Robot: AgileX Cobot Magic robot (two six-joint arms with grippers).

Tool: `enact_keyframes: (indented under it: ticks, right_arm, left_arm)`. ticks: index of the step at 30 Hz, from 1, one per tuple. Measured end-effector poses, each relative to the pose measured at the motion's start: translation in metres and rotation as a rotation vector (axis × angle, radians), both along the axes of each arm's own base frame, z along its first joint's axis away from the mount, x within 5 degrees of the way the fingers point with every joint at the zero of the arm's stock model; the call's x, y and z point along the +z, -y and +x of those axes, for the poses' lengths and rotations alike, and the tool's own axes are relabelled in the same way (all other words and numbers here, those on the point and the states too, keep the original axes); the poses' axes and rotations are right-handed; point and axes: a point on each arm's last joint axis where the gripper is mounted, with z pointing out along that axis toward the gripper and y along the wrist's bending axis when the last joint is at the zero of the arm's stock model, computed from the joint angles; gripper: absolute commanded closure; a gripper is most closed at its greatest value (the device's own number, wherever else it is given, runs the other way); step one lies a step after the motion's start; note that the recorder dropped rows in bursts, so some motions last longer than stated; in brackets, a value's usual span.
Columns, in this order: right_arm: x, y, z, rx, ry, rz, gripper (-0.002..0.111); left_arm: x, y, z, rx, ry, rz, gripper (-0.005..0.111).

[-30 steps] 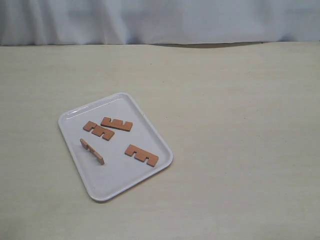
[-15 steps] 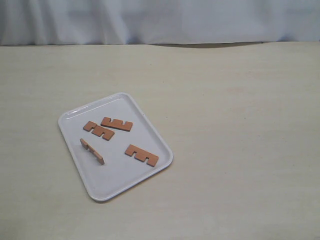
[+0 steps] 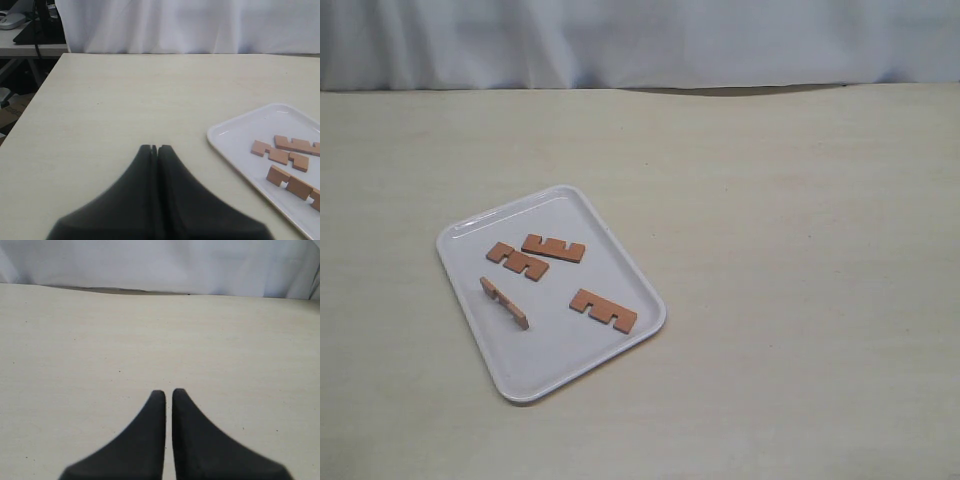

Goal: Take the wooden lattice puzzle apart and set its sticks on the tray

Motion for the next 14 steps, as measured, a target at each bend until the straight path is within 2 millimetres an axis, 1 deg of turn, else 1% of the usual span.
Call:
enact_keyframes:
  ticks: [14]
  right_arm:
    - [-0.0007, -0.0001, -0.0002, 0.000, -0.008, 0.003, 0.104]
  left_arm:
    - [0.0000, 0.0000, 0.0000, 0.000, 0.000, 0.000, 0.107]
